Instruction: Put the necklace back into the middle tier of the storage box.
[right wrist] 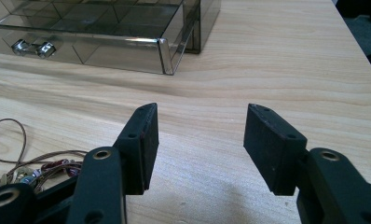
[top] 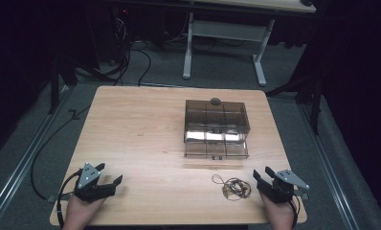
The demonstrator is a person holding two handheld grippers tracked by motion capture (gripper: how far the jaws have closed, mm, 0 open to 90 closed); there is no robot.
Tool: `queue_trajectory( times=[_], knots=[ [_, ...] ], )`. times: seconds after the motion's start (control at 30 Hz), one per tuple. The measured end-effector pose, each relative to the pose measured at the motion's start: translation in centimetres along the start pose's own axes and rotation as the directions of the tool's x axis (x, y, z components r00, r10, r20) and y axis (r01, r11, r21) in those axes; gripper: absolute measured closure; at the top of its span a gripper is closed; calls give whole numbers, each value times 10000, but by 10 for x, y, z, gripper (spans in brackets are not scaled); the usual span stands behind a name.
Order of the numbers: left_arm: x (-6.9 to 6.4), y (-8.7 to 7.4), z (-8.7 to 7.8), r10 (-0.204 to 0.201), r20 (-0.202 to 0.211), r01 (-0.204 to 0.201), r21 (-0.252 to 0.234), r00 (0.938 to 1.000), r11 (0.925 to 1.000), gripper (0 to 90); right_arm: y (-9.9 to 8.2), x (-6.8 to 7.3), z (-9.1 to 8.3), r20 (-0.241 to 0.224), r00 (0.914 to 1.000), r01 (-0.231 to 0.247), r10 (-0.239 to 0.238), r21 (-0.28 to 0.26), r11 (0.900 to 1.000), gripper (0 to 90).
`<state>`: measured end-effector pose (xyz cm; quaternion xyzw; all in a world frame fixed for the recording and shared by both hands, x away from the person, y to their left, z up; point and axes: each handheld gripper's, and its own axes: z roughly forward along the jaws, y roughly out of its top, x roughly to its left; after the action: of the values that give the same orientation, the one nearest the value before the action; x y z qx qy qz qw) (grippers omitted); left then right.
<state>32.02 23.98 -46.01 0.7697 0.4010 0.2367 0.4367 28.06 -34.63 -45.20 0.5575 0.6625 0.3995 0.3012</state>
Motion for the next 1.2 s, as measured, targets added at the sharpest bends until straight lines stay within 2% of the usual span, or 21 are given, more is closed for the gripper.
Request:
queue_trajectory(
  times=[0.5,0.87,1.0,1.2],
  knots=[
    [-2,0,-1,132,22,-132,19,9999,9999,185,0,0,1,19,10000,64,-64,48,10000,455],
    [-2,0,-1,182,149,-182,-7,9997,9998,185,0,0,0,29,10000,59,-59,23,10000,503],
    [-2,-1,-2,195,205,-195,-39,9996,9998,186,2,-1,4,-302,9995,124,-108,548,9984,520],
    [-2,-1,-2,208,284,-207,-25,9994,9998,188,10,2,4,-345,9983,504,-464,1247,9909,522]
  ],
)
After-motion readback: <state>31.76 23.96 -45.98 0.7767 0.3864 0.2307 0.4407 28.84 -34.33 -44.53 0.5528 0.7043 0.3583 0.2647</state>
